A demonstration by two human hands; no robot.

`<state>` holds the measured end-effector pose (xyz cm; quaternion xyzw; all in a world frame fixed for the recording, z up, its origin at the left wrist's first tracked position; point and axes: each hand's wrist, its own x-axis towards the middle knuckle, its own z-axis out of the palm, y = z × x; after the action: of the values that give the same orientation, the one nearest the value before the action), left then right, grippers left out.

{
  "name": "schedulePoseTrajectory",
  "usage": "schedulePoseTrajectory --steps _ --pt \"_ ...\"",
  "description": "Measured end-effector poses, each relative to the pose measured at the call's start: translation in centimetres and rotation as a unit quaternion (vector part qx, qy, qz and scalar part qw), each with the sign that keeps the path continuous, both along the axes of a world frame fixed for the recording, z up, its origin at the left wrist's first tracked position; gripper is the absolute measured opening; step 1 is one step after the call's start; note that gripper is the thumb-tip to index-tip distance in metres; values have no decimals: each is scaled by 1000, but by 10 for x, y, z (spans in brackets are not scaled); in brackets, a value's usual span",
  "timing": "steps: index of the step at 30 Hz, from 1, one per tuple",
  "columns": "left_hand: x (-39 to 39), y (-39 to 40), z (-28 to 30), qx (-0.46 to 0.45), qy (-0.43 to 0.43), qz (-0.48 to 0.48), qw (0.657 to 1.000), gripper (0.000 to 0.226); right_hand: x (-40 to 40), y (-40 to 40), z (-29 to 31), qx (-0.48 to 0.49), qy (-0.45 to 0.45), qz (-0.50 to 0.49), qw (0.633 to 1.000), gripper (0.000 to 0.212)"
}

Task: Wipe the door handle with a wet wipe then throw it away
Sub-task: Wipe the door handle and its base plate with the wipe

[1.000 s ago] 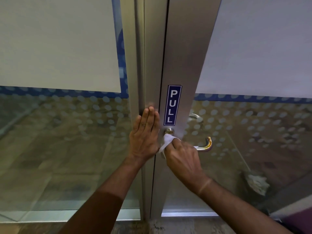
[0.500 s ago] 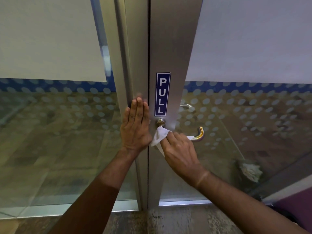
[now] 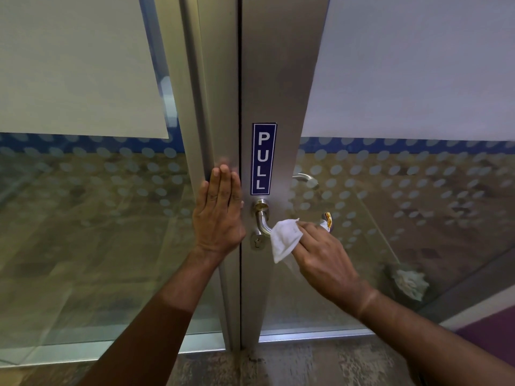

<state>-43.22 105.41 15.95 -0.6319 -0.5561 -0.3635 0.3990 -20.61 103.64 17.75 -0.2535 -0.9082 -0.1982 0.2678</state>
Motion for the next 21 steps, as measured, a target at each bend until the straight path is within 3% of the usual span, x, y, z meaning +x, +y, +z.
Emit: schedulePoseTrajectory --steps 5,11,16,19,21 --pt "0 -2 0 -1 -2 -2 1000 66 22 13 1 6 2 18 1000 46" --pt "1 -2 1 0 -4 -2 1000 71 51 29 -1 -9 -13 43 999 28" --pt "1 -1 -1 5 -5 -2 1000 70 68 40 8 -3 -25 57 998 36" --pt "1 0 -1 9 -7 -3 1000 65 70 41 9 -24 -21 49 998 21" --pt "1 0 -2 7 -7 -3 1000 65 72 42 7 -48 -17 41 998 28"
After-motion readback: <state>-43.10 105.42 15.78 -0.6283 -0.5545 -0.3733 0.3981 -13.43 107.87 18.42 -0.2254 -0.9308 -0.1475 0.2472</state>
